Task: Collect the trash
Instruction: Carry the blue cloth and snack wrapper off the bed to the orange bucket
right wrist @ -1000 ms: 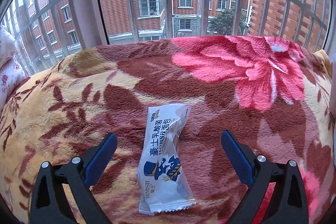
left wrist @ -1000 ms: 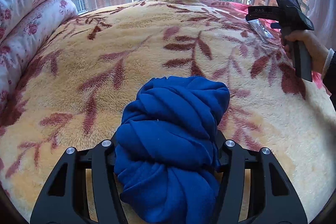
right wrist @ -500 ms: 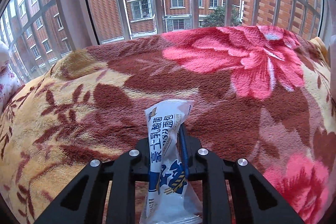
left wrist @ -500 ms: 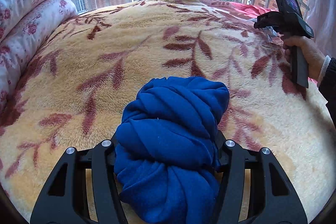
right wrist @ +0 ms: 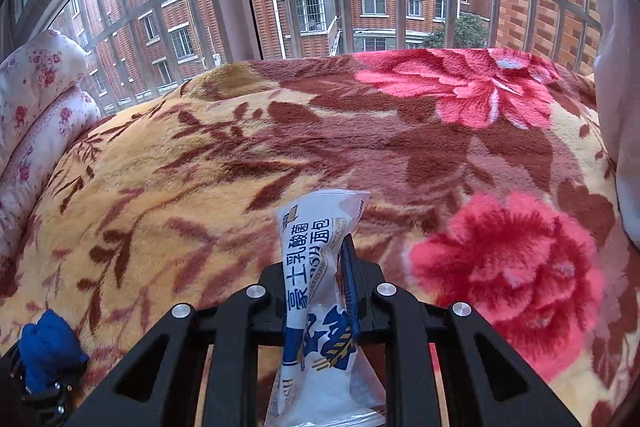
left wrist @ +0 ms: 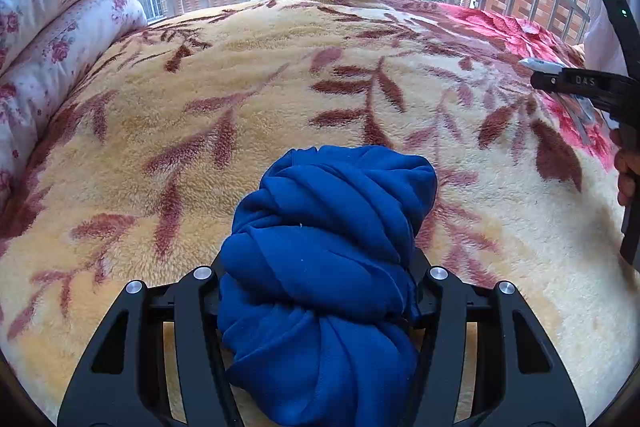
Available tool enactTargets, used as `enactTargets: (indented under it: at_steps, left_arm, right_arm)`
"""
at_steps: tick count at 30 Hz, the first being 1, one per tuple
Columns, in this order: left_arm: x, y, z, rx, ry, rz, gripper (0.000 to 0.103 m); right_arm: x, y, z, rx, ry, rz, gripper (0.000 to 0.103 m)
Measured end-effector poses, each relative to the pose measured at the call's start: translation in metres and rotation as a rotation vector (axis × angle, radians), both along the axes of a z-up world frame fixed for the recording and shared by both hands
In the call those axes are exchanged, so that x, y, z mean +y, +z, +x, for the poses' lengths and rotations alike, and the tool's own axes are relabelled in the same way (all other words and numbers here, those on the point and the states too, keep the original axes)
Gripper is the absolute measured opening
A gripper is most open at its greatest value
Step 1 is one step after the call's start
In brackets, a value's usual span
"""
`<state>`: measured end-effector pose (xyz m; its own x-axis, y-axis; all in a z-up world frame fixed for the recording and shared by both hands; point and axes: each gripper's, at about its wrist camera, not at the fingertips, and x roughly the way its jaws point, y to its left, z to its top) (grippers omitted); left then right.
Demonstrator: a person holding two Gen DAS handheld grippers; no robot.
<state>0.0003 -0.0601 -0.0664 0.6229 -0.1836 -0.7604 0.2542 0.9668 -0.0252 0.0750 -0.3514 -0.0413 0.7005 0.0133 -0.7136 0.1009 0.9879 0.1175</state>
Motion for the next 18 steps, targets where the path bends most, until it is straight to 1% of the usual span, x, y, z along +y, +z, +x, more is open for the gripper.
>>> enactTargets:
  at_steps: [6, 8, 13, 18]
  left_arm:
    - [0.002, 0.000, 0.001, 0.004, -0.003, -0.006, 0.056]
    - [0.002, 0.001, 0.000, 0.002, -0.004, -0.009, 0.056]
    - [0.009, 0.008, -0.008, -0.007, -0.013, -0.053, 0.056]
    - [0.019, 0.017, -0.029, -0.009, -0.013, -0.088, 0.056]
  right_arm:
    - [0.017, 0.001, -0.063, 0.012, 0.029, 0.034, 0.019]
    - [0.022, 0.003, -0.085, 0.014, 0.031, 0.066, 0.019]
    - [0.037, 0.008, -0.140, -0.008, 0.039, 0.101, 0.020]
    - [0.050, 0.012, -0.185, -0.025, 0.039, 0.118, 0.020]
